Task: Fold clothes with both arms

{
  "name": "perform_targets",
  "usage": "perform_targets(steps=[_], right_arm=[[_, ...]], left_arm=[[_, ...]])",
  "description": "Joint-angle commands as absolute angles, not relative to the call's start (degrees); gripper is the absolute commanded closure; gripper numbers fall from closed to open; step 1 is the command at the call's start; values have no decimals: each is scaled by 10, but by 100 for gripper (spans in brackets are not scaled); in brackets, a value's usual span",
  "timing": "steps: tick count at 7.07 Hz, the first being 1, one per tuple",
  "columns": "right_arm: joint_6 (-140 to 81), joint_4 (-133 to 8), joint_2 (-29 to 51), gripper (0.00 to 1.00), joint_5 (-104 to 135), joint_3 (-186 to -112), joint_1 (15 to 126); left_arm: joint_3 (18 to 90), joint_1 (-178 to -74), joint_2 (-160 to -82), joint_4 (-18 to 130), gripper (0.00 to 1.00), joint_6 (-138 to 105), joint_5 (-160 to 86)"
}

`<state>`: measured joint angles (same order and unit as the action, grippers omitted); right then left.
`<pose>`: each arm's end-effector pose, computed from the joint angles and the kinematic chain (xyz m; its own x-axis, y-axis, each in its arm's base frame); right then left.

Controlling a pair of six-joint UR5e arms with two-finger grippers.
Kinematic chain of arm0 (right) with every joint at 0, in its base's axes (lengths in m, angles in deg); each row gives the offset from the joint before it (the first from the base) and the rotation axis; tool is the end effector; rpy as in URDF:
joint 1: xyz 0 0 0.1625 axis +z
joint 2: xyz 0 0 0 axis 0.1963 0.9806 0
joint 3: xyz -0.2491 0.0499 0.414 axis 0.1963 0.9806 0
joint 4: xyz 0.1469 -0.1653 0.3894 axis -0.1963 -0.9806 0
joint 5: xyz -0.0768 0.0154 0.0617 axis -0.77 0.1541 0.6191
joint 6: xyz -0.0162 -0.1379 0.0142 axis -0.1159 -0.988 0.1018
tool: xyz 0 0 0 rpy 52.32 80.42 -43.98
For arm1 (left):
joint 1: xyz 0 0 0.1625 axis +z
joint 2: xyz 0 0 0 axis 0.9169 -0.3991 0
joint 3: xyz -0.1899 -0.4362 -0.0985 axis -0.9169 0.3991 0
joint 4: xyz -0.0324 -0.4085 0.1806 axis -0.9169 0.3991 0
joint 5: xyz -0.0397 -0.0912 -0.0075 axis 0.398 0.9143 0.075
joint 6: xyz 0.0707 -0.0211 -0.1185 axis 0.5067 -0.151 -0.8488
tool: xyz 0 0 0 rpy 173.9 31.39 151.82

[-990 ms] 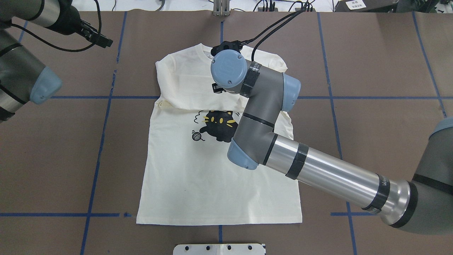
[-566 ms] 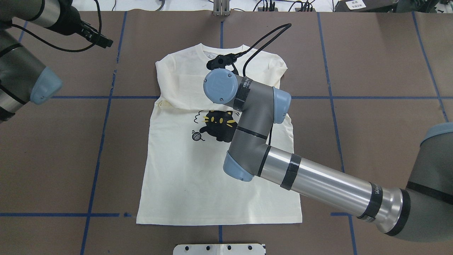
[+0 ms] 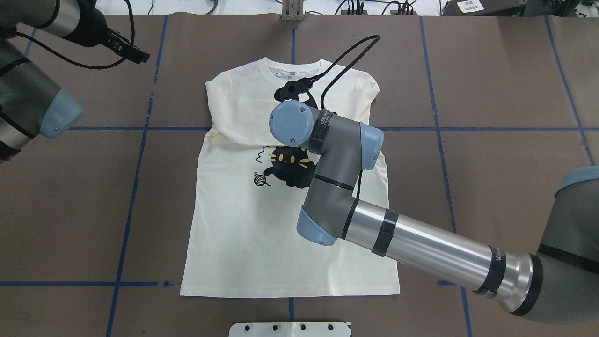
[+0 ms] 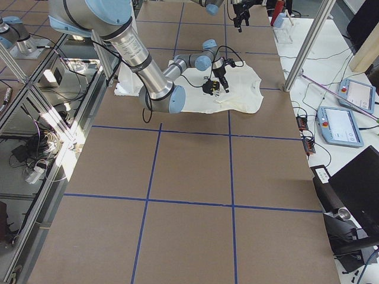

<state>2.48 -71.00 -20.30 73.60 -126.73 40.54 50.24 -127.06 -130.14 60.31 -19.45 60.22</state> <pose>-0.7143 -0.5771 0.2798 0.8914 -0.2502 0.3780 0.0324 0.8669 0.4975 0.3227 -0.7078 0.3913 0.6252 0.5945 -0.5057 -0.0856 0.6963 0.7127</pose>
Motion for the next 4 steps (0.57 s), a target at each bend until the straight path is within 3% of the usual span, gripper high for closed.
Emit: perform_targets(steps=[1, 4], right_arm=[[-20, -718, -195, 100, 725, -1275, 413], [-114, -718, -134, 100, 729, -1345, 456]], left_arm=[[502, -1270, -1302, 603, 0, -195, 602], [504, -1269, -1304, 604, 0, -224, 602]])
